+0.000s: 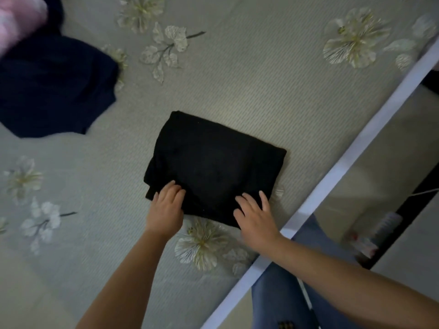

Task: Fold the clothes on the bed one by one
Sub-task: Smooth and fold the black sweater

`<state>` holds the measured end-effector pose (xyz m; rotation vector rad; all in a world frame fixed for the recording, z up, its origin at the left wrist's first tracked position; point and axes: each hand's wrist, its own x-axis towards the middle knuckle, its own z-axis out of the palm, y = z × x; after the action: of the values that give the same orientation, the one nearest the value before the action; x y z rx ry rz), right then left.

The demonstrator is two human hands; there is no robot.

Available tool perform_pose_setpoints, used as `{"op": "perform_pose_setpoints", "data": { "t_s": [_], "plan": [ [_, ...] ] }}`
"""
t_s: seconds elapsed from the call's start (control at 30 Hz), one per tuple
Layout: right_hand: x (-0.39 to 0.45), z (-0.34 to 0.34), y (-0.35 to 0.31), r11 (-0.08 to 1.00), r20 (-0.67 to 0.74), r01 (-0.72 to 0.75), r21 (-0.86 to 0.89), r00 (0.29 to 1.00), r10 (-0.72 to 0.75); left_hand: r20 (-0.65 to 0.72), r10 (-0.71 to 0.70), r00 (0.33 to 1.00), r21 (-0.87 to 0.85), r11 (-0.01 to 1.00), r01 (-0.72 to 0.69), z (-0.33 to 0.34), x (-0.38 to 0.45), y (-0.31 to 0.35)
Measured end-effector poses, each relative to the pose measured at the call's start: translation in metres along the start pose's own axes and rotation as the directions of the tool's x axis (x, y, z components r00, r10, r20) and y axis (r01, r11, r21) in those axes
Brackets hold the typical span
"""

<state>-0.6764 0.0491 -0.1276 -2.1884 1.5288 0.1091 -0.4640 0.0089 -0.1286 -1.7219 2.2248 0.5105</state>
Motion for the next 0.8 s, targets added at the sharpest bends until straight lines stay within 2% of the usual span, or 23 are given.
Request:
{"op": "perform_pose_setpoints", "data": {
  "t_s": [0.03,0.1,0.2,0.27,0.33,0.5,0.6,0.7,0.8],
  "plan": [
    [-0.003,0.008,-0.005,0.999,0.038,-0.026,-0.027,0.999,0.027,0.074,-0.063,0.995,0.023,0.998,0.062,0.009,-0.01,-0.001],
    [-0.006,0.021,-0.012,0.997,0.06,-0.062,-0.051,0.996,0.065,0.113,-0.132,0.985,0.021,0.991,0.131,0.02,-0.028,-0.001],
    [-0.002,0.03,-0.021,0.985,0.084,-0.124,-0.118,0.987,0.134,0.06,-0.043,0.997,0.068,0.997,0.039,0.026,-0.035,0.001],
    [0.007,0.039,-0.019,0.982,0.079,-0.091,-0.168,0.991,0.105,0.031,-0.016,0.999,0.076,0.997,0.013,0.029,-0.029,-0.002],
    [0.019,0.047,-0.01,0.983,0.136,-0.079,-0.168,0.985,0.103,0.026,-0.001,1.0,0.063,0.998,-0.001,0.037,-0.017,-0.007],
    [0.038,0.048,0.008,0.977,0.178,-0.067,-0.203,0.979,0.104,0.105,0.066,0.992,0.086,0.993,-0.075,0.058,0.018,-0.013],
    [0.041,0.046,0.011,0.988,0.215,-0.071,-0.137,0.972,0.099,0.014,0.087,0.996,0.042,0.995,-0.088,0.06,0.023,-0.015],
    [0.046,0.031,0.014,0.997,0.231,-0.055,-0.047,0.971,0.064,-0.058,0.048,0.997,-0.007,0.999,-0.048,0.052,0.025,-0.01],
    [0.051,0.002,0.022,0.997,0.105,-0.07,-0.017,0.992,0.072,-0.077,0.01,0.997,0.009,1.0,-0.01,0.027,0.033,0.003]
  ]
}}
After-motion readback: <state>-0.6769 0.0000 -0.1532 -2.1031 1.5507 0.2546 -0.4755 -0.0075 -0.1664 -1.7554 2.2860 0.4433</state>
